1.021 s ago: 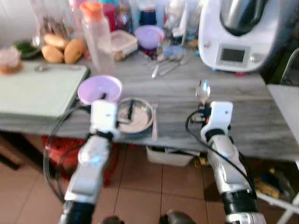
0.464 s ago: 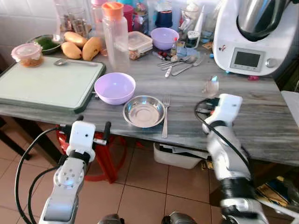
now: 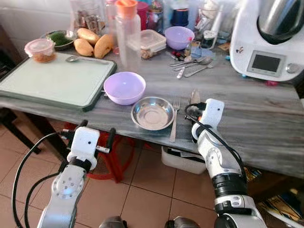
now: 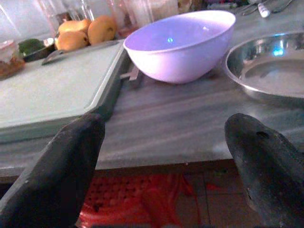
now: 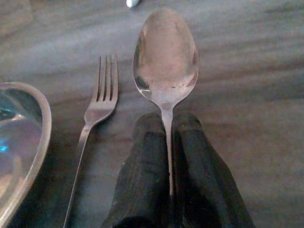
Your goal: Setting the table
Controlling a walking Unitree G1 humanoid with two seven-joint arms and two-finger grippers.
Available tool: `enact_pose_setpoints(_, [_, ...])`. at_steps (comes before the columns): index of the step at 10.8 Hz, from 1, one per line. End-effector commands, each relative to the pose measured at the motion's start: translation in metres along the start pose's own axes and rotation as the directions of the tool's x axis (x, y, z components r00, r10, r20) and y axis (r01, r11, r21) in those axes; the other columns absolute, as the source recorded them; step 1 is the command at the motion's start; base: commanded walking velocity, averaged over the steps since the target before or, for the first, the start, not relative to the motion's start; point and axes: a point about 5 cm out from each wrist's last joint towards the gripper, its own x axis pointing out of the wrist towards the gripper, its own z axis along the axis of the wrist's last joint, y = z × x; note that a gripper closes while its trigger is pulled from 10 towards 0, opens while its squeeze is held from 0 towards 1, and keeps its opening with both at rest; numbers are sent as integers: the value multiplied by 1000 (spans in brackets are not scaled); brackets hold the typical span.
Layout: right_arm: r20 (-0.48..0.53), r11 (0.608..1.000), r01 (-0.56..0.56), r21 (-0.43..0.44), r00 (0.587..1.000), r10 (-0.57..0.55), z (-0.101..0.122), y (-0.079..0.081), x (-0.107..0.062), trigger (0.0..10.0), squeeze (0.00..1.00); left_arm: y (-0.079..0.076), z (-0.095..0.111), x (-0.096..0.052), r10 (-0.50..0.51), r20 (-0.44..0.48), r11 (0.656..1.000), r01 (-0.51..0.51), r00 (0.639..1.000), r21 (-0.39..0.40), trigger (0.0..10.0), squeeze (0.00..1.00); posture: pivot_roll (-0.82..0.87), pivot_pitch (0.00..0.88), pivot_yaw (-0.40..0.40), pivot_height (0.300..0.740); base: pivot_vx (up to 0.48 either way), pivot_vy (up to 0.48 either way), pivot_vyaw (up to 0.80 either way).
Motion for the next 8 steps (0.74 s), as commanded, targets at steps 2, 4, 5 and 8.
enact_pose_setpoints(2, [-31,999,30,18,999,-29,-1,-3,-1,10000,0,-1,7,0,-14,18,1000,14,1000,-2,10000,0,110,0,-21,740,0,0,0])
enact_pose_setpoints(4, [-56,999,33,35,998,-31,-4,0,-2,10000,0,-4,7,-1,-26,12,1000,26,1000,-8,10000,0,107,0,-22,740,0,0,0])
enact_pose_setpoints(5, [-74,997,32,64,997,-27,-7,3,-3,10000,0,-5,8,0,-26,14,999,27,1000,-17,10000,0,106,0,-22,740,0,0,0])
enact_pose_setpoints(8, [-87,996,51,67,995,-45,-7,9,-1,10000,0,-7,9,1,-37,16,999,37,999,-28,10000,0,106,0,-24,740,0,0,0])
